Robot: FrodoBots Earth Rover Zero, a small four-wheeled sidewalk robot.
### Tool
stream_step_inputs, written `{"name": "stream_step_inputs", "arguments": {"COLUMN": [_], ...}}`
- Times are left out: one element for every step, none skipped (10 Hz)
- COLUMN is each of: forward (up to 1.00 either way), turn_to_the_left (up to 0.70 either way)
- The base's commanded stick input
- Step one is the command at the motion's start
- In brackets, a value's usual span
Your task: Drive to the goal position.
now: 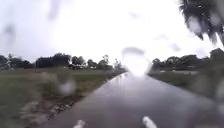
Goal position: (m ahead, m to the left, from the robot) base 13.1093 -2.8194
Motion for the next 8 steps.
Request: {"name": "stream_step_inputs", "arguments": {"forward": [0.85, 0.85, 0.85, 0.85, 0.85, 0.85, 0.85, 0.85], "turn_to_the_left": [-0.34, -0.21, 0.00, 0.00, 0.00, -0.09, -0.25, -0.34]}}
